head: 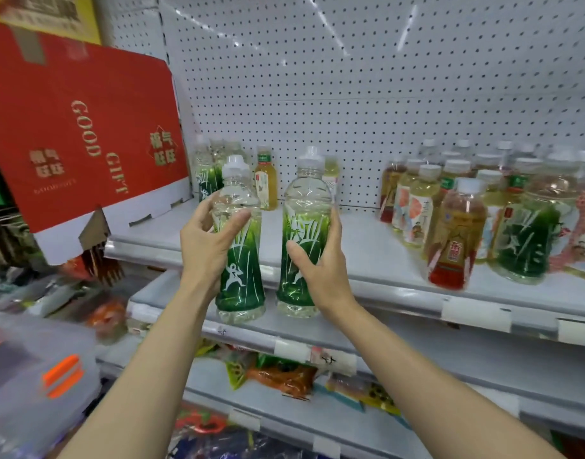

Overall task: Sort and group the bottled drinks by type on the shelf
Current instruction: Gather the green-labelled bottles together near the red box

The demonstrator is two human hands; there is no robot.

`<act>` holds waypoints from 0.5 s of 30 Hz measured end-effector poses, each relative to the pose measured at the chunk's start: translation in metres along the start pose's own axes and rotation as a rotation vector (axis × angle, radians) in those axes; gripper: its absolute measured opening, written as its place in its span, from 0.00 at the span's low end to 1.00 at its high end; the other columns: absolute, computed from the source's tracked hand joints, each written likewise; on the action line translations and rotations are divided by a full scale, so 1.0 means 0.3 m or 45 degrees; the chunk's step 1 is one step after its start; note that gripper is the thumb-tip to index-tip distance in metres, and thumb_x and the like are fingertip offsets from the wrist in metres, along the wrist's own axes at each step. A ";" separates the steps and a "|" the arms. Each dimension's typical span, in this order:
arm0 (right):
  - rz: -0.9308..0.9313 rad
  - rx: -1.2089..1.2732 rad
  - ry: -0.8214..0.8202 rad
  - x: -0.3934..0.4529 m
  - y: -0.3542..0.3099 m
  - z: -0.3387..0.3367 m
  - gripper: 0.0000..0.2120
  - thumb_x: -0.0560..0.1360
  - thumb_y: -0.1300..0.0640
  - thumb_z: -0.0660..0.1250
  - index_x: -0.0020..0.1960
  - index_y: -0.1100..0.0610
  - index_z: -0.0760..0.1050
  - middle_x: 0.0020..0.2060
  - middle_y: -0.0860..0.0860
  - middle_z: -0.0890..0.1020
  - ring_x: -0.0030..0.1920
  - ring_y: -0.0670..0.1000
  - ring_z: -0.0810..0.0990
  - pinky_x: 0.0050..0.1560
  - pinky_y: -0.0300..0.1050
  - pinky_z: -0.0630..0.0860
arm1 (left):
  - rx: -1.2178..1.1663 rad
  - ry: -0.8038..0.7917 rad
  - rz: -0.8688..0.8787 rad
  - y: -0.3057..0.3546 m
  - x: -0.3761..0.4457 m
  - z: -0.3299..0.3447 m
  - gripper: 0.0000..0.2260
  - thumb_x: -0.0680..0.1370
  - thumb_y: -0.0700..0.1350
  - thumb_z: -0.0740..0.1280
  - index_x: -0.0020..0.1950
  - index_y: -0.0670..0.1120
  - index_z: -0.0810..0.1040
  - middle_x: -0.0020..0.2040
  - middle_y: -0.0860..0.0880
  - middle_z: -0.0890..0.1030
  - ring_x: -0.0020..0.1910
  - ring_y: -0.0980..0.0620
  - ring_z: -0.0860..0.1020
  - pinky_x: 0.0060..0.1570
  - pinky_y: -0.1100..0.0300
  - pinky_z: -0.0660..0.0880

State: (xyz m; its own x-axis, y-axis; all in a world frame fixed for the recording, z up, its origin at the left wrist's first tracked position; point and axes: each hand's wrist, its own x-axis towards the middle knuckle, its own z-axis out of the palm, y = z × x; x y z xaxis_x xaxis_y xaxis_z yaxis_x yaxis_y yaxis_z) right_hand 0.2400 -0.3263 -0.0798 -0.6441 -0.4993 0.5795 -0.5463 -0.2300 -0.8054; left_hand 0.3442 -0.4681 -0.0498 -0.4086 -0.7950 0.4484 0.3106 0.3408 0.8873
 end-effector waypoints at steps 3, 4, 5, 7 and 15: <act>-0.028 0.018 -0.008 0.101 0.051 0.080 0.41 0.74 0.50 0.70 0.77 0.47 0.47 0.71 0.39 0.62 0.69 0.38 0.64 0.69 0.39 0.61 | 0.017 0.010 0.038 -0.045 0.114 -0.045 0.41 0.58 0.68 0.79 0.68 0.54 0.77 0.64 0.52 0.81 0.66 0.52 0.77 0.67 0.47 0.72; -0.030 0.017 -0.007 0.140 0.067 0.107 0.42 0.74 0.50 0.70 0.77 0.48 0.47 0.70 0.38 0.64 0.68 0.37 0.65 0.69 0.38 0.62 | 0.025 0.016 0.051 -0.056 0.155 -0.057 0.40 0.58 0.67 0.79 0.66 0.54 0.77 0.62 0.53 0.82 0.64 0.54 0.77 0.67 0.49 0.73; -0.030 0.023 -0.008 0.177 0.079 0.133 0.42 0.74 0.51 0.71 0.77 0.48 0.47 0.69 0.37 0.64 0.67 0.35 0.66 0.68 0.36 0.62 | 0.027 0.028 0.060 -0.064 0.194 -0.070 0.39 0.58 0.67 0.78 0.66 0.54 0.78 0.61 0.54 0.82 0.63 0.57 0.78 0.66 0.51 0.73; -0.020 0.049 -0.001 0.249 0.105 0.188 0.43 0.73 0.49 0.71 0.77 0.48 0.47 0.70 0.38 0.64 0.69 0.38 0.65 0.71 0.41 0.63 | 0.026 0.051 0.072 -0.079 0.268 -0.098 0.40 0.57 0.66 0.78 0.66 0.52 0.77 0.61 0.54 0.82 0.63 0.57 0.78 0.67 0.50 0.73; 0.081 0.102 0.014 0.483 0.248 0.367 0.46 0.67 0.46 0.74 0.75 0.41 0.49 0.73 0.47 0.65 0.70 0.50 0.67 0.68 0.59 0.69 | 0.019 0.079 0.158 -0.178 0.550 -0.189 0.28 0.70 0.48 0.77 0.69 0.52 0.73 0.59 0.64 0.75 0.59 0.68 0.72 0.58 0.72 0.67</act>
State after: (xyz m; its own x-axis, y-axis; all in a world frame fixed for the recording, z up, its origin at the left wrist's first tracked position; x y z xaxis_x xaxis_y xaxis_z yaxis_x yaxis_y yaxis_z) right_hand 0.1650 -0.5078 -0.0697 -0.6822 -0.5063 0.5275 -0.4594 -0.2645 -0.8479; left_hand 0.3087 -0.6459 -0.0293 -0.3135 -0.7756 0.5478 0.3427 0.4456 0.8271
